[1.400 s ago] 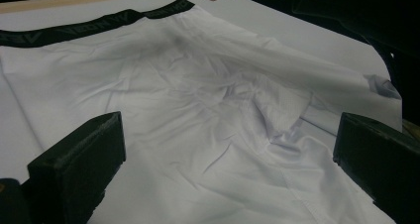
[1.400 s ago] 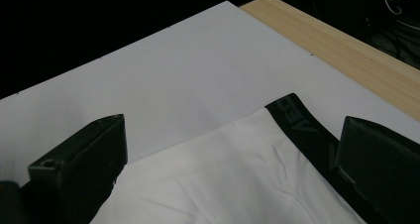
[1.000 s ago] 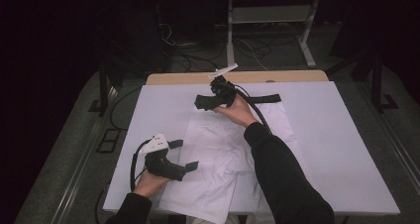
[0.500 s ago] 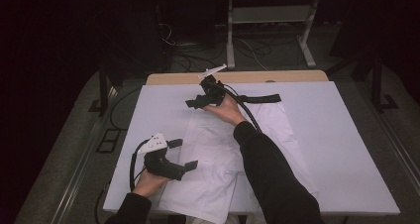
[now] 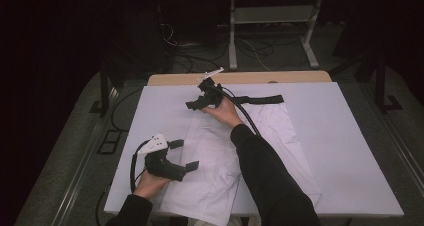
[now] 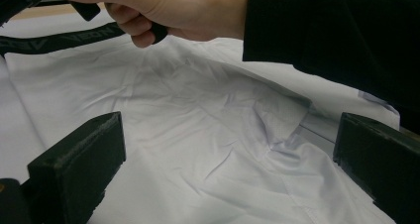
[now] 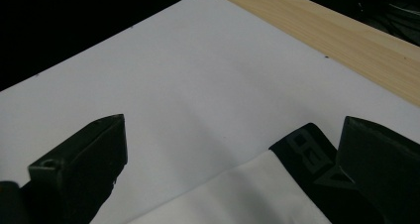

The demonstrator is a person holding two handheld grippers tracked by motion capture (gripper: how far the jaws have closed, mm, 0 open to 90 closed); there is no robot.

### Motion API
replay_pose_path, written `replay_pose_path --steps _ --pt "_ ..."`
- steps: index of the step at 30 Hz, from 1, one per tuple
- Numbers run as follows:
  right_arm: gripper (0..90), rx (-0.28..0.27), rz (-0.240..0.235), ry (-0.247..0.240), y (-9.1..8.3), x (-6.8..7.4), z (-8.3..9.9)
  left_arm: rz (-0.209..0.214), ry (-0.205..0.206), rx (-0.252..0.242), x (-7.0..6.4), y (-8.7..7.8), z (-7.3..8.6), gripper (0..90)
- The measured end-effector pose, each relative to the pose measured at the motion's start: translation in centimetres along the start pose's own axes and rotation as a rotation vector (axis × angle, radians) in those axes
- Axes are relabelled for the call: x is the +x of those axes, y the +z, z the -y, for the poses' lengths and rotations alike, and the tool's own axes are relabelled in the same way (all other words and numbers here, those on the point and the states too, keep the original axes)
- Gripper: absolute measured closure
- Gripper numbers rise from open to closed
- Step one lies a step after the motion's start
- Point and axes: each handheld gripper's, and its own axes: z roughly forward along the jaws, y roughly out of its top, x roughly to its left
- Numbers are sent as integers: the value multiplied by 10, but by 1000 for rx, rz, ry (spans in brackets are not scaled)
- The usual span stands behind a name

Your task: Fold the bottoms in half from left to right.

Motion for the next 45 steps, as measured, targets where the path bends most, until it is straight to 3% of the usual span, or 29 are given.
replay_pose_path --steps 6,18,24,27,30,31,35,45 --pt "0 -6 30 5 4 -4 1 1 0 -1 0 0 0 0" --pt "1 -6 77 69 12 -17 4 1 -3 -1 1 1 0 0" --pt "36 26 92 87 16 -22 8 3 -2 3 1 1 0 0" --pt "140 44 111 84 20 -23 11 3 -5 3 1 2 0 0" --pt "164 51 109 82 22 -23 12 3 -6 3 1 2 0 0" --pt "219 60 121 71 24 -22 13 5 -5 4 1 2 0 0" --pt "293 58 121 67 28 -21 15 6 -8 2 1 2 0 0" --pt "384 81 154 58 39 -19 14 9 -9 3 2 1 0 0"
